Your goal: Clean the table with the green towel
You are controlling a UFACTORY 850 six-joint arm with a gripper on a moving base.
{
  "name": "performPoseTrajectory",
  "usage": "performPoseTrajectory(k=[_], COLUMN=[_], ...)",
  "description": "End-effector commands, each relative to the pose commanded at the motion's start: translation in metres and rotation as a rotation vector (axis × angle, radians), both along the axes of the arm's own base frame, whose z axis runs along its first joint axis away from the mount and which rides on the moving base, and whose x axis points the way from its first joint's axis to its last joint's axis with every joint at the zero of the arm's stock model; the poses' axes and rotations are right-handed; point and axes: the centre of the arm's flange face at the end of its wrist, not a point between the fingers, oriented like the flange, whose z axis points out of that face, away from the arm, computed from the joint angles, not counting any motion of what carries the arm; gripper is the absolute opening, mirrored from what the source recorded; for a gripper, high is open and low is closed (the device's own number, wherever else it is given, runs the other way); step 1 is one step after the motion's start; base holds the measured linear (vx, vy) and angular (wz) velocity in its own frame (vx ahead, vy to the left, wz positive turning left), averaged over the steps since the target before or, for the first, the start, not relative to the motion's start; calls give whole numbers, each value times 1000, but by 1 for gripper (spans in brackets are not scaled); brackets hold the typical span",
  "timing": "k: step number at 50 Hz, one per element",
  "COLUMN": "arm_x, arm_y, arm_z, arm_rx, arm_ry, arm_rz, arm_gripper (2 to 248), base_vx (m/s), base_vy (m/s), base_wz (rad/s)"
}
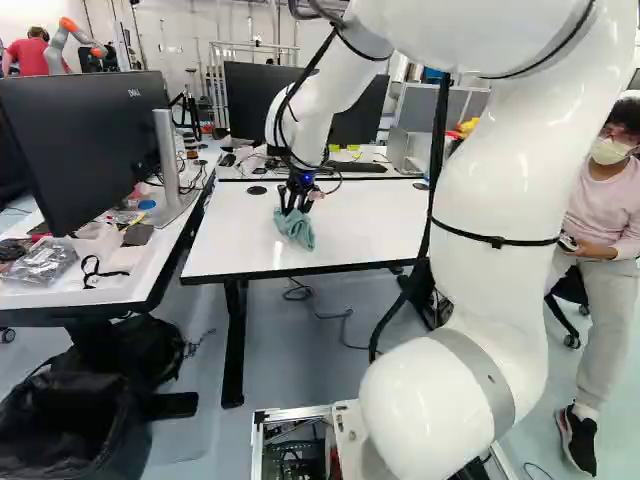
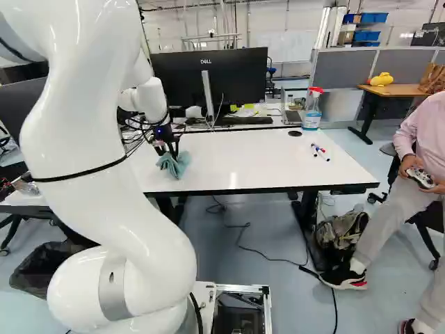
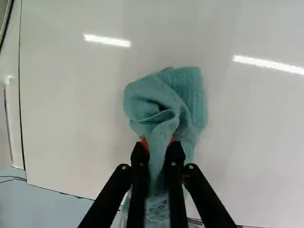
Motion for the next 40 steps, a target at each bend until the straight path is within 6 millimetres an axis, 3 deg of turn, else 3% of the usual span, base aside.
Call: performPoseTrajectory(k=[15,40], arm_x=[-5,-49], arm_y=[28,47], arm_z=[0,0], arm_rx=[1,-5], arm_ry=[-2,12], arm_rz=[53,120], arm_gripper=[47,47], base_vx=[0,0], base_vy=[0,0], base_wz=[0,0])
